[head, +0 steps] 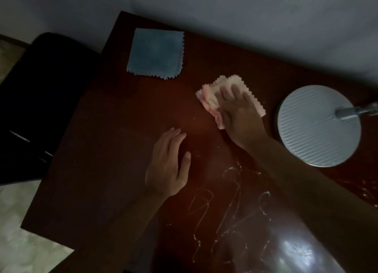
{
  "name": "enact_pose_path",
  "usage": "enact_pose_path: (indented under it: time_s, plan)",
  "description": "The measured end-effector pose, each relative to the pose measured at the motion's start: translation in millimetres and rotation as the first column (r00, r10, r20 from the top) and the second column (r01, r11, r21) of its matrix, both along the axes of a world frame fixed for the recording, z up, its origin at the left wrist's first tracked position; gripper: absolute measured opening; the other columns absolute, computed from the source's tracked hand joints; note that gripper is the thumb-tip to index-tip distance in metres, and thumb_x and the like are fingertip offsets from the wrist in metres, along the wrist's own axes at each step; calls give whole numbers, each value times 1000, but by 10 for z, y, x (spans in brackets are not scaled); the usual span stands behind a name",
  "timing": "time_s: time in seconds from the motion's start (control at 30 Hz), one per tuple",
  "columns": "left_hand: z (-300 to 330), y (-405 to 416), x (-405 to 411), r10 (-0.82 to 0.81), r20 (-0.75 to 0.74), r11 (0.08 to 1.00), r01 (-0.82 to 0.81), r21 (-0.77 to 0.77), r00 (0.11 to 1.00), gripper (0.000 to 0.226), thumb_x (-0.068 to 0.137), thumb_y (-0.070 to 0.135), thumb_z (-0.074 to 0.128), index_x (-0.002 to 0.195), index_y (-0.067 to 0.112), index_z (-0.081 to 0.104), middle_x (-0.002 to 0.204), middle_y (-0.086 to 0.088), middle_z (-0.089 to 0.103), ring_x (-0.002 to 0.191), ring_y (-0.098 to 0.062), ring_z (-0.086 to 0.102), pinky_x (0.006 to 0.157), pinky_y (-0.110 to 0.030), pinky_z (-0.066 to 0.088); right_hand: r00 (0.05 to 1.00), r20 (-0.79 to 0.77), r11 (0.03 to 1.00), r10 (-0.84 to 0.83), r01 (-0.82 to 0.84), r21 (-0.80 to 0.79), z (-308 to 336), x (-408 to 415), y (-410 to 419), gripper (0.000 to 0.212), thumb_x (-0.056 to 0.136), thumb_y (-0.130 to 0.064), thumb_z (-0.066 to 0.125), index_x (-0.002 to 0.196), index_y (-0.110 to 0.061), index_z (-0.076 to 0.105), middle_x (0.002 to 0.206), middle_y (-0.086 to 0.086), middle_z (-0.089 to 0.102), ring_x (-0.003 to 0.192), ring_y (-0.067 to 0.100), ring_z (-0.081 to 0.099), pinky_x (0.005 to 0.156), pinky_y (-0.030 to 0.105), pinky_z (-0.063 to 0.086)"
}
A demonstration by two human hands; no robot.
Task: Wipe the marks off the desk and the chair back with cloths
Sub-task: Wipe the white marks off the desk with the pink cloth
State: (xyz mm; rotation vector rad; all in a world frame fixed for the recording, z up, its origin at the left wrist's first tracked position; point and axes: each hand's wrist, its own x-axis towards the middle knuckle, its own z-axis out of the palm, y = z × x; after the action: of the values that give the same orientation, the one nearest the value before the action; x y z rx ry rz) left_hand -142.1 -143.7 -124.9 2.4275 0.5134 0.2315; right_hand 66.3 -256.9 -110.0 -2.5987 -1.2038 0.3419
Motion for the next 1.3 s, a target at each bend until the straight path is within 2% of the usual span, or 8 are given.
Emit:
enact_pose_path:
  time_s: [0.17, 0.27, 0.43, 0.53, 0.73, 0.97, 1.17, 1.3]
  plan:
    - [-15, -19, -31, -13, -12, 999, 14, 47, 1000, 48, 98, 41, 43, 139, 16, 48, 144, -14, 45, 137, -29, 39, 109, -42, 35, 988, -53, 990, 143, -143, 15, 115, -1294, -536, 51, 97, -34, 39, 142, -12, 47, 150, 9, 43, 143, 32, 31, 116, 50, 26]
    - [-4, -16, -7, -26, -46, 997, 30, 73, 999, 47, 98, 41, 42, 139, 19, 51, 144, -13, 45, 138, -28, 36, 108, -42, 34, 964, 0, 960, 267, -266, 87, 3, -1319, -797, 49, 96, -32, 50, 143, -18, 45, 152, 1, 41, 146, 26, 28, 118, 48, 23]
    - [-6, -17, -9, -18, -49, 996, 22, 83, 999, 49, 98, 39, 43, 139, 15, 53, 143, -13, 47, 139, -28, 37, 109, -49, 38, 995, 79, 995, -64, 58, 77, -40, -173, -553, 51, 93, -23, 37, 140, -6, 48, 145, 17, 48, 137, 41, 39, 115, 54, 24]
    - [-13, -21, 3, -13, -54, 996, 18, 93, 998, 51, 98, 41, 42, 140, 13, 50, 143, -13, 47, 139, -29, 38, 108, -51, 40, 987, 141, 995, -79, 69, 70, -19, 307, -327, 45, 94, -23, 37, 125, -1, 62, 138, 21, 54, 131, 43, 46, 109, 57, 36]
    - [-46, -24, 37, -10, -37, 996, 13, 91, 999, 53, 98, 40, 42, 140, 10, 48, 143, -13, 47, 139, -27, 37, 110, -42, 35, 960, 191, 978, -207, 209, 11, -64, 106, -255, 55, 96, -31, 27, 133, -1, 55, 140, 22, 52, 134, 38, 44, 111, 52, 33]
    - [-20, -4, 23, -20, -35, 996, 23, 86, 999, 51, 98, 39, 42, 135, 7, 53, 141, -14, 49, 139, -27, 37, 113, -40, 32, 941, 222, 962, -255, 224, 157, -52, -421, -648, 45, 95, -21, 37, 122, 3, 63, 125, 26, 62, 117, 42, 59, 103, 57, 41]
    - [-16, -1, 12, -19, -12, 998, 20, 55, 1000, 49, 98, 39, 41, 131, 7, 56, 139, -14, 51, 138, -28, 39, 113, -42, 33, 961, 233, 977, -148, 106, 184, -117, -772, -776, 40, 97, -20, 40, 123, 1, 62, 128, 20, 62, 125, 37, 54, 111, 50, 33]
    - [-29, -4, -11, -25, 18, 998, 24, 51, 1000, 47, 98, 37, 41, 130, 6, 56, 137, -14, 52, 137, -28, 40, 113, -41, 33, 976, 162, 967, 146, -176, 186, -53, -1678, -894, 36, 93, -15, 56, 125, -2, 63, 133, 14, 59, 132, 25, 48, 115, 43, 31]
